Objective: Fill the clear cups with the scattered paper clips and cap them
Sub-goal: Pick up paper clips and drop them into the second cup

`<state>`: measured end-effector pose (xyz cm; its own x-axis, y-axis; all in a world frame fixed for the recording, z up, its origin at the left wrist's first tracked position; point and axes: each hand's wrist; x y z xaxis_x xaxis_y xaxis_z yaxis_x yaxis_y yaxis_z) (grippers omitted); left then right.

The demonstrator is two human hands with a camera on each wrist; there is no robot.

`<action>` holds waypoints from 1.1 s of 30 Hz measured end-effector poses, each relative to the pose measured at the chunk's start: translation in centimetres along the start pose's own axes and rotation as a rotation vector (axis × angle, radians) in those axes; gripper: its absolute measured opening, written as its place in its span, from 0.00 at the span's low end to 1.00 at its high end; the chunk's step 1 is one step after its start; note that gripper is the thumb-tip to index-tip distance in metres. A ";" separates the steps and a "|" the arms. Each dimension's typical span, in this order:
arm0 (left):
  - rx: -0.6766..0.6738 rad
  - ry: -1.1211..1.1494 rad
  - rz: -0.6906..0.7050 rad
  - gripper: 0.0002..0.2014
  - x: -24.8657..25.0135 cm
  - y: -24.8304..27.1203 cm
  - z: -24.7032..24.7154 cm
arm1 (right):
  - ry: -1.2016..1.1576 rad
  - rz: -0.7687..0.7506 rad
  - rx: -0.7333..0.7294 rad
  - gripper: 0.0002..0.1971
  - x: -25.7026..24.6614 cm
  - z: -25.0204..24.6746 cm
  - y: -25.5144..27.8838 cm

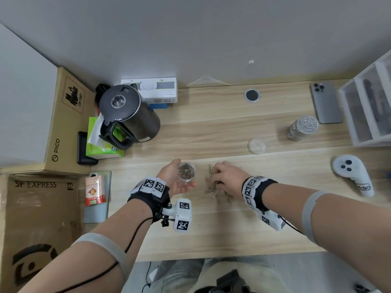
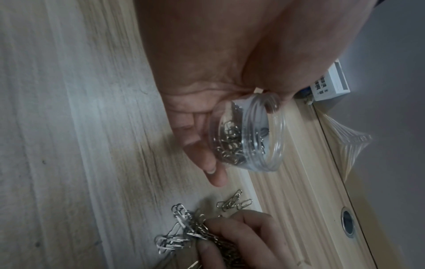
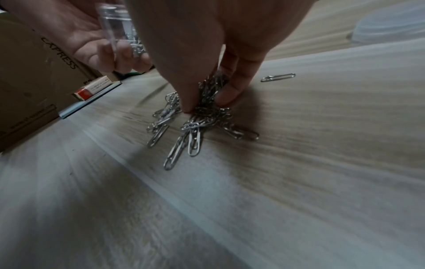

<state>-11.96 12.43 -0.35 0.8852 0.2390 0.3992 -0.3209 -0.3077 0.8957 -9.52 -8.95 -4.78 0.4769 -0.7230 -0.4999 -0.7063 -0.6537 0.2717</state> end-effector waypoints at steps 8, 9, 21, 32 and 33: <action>0.022 -0.093 -0.024 0.29 -0.1 -0.3 0.5 | -0.166 0.092 0.083 0.09 0.5 -0.4 0.0; 0.010 -0.107 -0.026 0.31 -0.1 -0.1 0.6 | -0.176 0.093 0.095 0.09 0.5 -0.8 -0.1; -0.027 -0.138 -0.037 0.29 0.1 1.0 2.4 | -0.323 0.024 0.264 0.05 -3.7 -4.4 -2.2; -0.016 -0.084 -0.003 0.22 -0.7 0.7 2.5 | -0.409 0.023 0.253 0.11 -5.7 -3.5 -2.1; -0.024 -0.089 0.003 0.21 -0.7 0.8 2.5 | -0.424 0.027 0.255 0.11 -5.7 -3.6 -1.9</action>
<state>-11.97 9.68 -0.36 0.9104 0.1550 0.3836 -0.3304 -0.2857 0.8996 -9.01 -4.43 0.56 0.2392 -0.5492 -0.8007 -0.8461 -0.5225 0.1056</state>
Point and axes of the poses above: each hand's wrist, its own y-axis away from the middle knuckle, its own z-axis out of the palm, x = y × z, and after that the axes turned 14 degrees about x, right-handed
